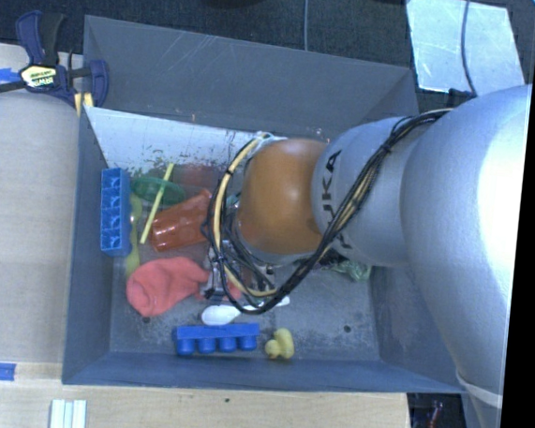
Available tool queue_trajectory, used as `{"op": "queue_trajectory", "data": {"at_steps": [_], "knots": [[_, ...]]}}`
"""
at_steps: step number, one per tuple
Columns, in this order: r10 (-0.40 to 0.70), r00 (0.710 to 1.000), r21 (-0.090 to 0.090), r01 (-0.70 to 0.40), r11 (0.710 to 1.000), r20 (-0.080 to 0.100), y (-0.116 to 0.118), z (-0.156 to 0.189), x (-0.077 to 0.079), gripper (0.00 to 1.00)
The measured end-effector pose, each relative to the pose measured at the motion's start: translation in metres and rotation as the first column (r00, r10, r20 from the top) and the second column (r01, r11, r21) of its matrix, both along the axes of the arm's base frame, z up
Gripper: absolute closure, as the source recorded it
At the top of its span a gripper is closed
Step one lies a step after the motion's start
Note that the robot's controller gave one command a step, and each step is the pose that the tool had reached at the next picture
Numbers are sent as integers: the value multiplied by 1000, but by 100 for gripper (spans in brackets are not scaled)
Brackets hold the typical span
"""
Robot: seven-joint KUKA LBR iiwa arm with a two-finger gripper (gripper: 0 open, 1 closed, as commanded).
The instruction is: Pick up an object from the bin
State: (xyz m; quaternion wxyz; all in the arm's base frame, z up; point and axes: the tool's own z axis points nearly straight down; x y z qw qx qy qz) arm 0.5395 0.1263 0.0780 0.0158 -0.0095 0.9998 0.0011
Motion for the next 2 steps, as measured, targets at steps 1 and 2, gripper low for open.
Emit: {"op": "queue_trajectory", "data": {"at_steps": [1,2], "knots": [[10,1000,-1,-10,1000,-5,-10,52,-6,100],[129,992,-4,-129,992,-7,-41,128,-29,100]]}}
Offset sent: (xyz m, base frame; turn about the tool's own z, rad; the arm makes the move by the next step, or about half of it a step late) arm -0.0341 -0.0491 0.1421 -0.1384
